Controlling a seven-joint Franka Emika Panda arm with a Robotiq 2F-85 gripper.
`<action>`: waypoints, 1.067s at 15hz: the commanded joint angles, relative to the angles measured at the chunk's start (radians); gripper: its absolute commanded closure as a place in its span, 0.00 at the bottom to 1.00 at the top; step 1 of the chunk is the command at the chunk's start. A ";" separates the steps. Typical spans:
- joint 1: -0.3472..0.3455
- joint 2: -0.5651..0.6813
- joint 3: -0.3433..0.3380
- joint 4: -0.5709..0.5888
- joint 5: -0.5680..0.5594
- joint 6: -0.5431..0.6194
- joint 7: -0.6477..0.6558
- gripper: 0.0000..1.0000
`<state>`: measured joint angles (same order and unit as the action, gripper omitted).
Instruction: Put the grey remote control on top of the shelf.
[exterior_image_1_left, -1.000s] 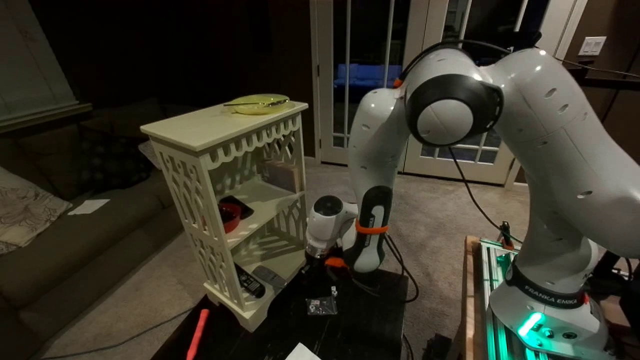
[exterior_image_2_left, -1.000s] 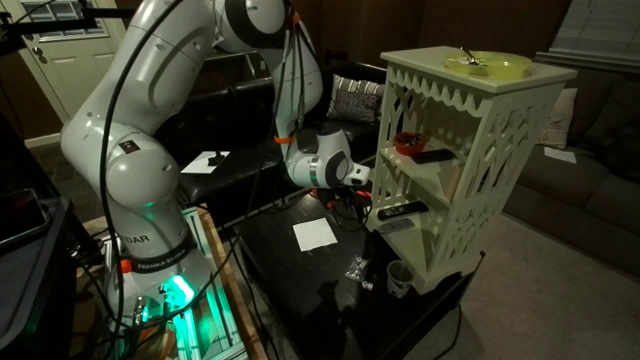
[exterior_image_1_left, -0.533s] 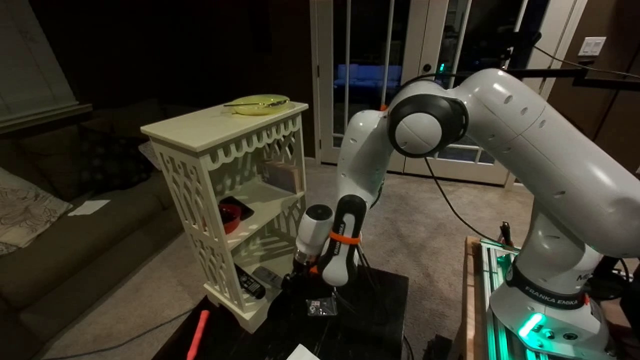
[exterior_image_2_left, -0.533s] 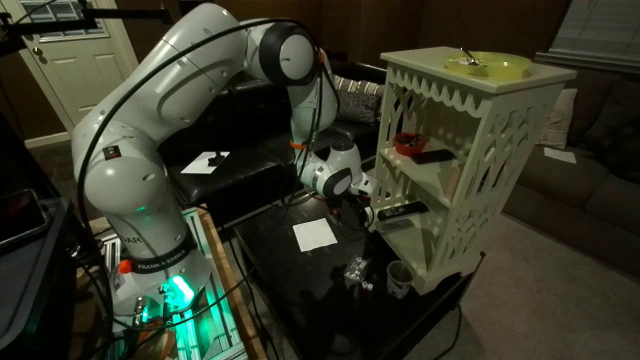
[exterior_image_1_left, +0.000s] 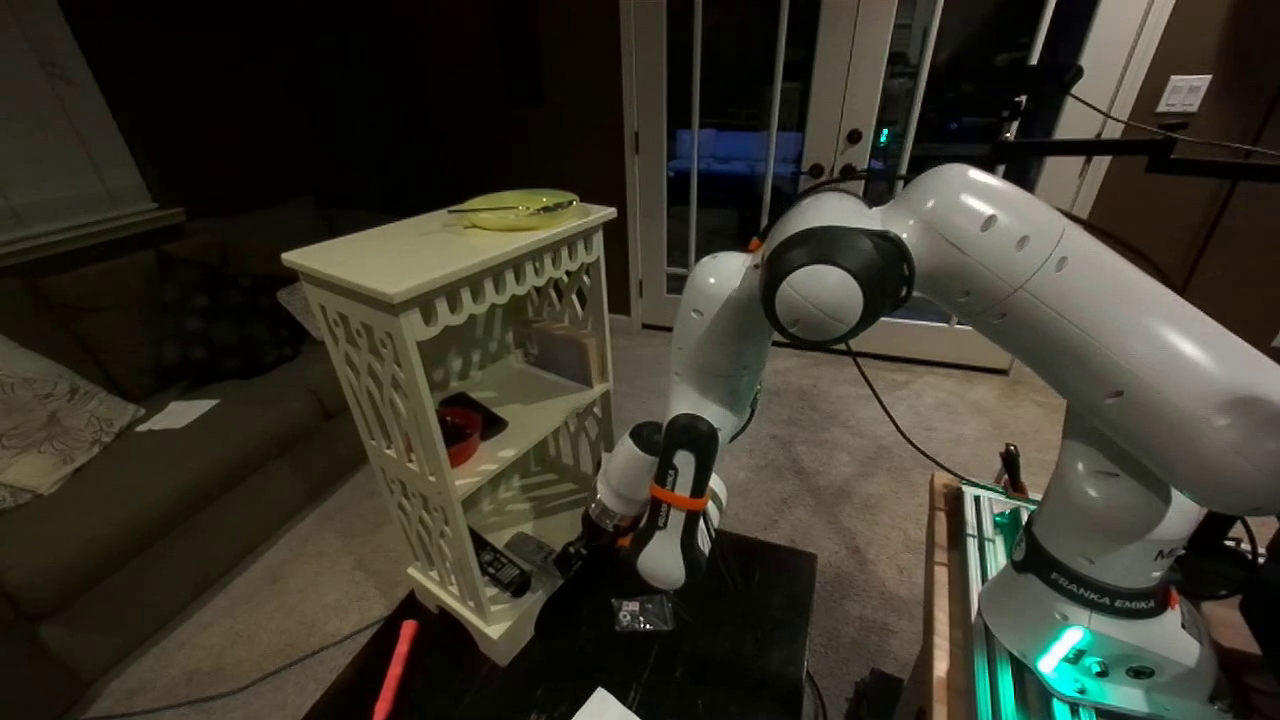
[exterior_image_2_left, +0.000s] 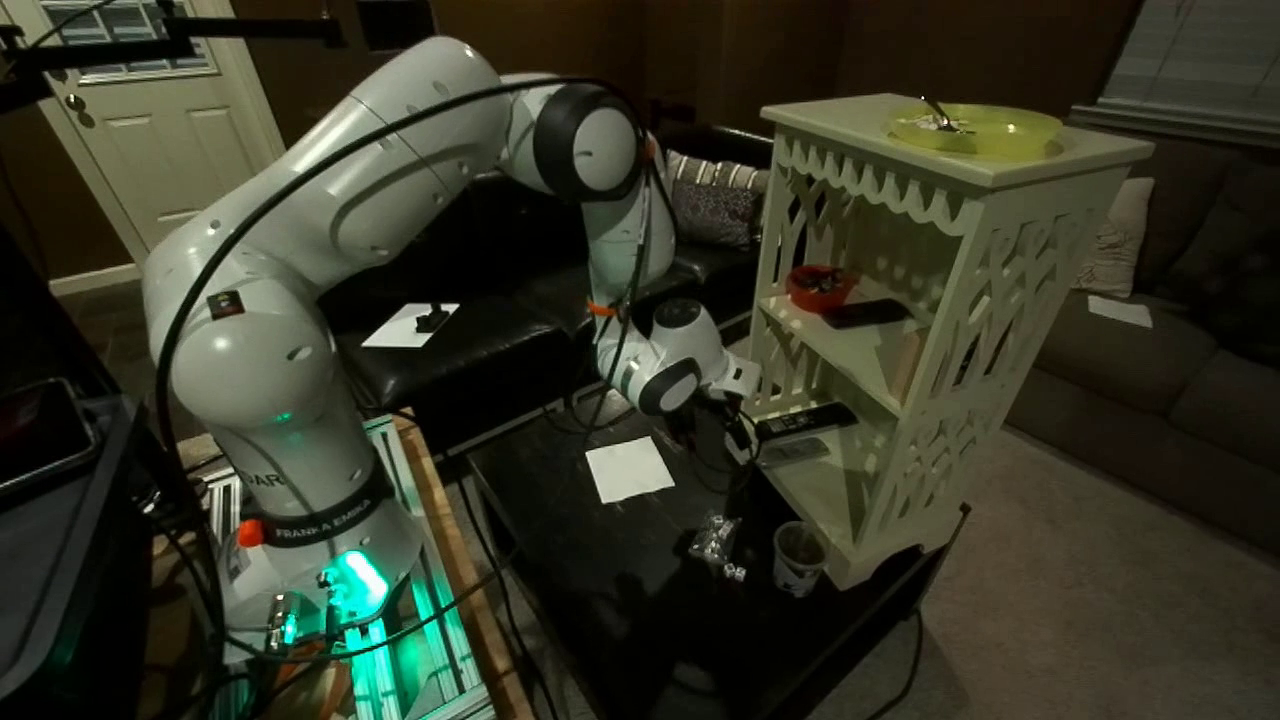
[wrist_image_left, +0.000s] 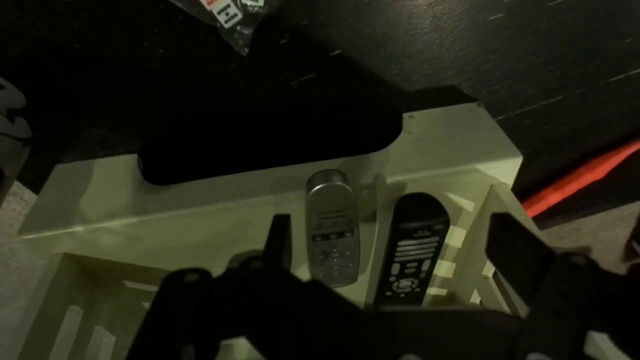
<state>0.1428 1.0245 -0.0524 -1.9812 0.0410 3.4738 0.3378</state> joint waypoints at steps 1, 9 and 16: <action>-0.019 0.142 0.010 0.136 0.045 0.099 -0.106 0.00; -0.021 0.340 -0.007 0.406 0.104 0.120 -0.182 0.00; 0.016 0.460 -0.060 0.581 0.194 0.071 -0.220 0.00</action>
<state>0.1298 1.4104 -0.0868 -1.5107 0.1765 3.5777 0.1511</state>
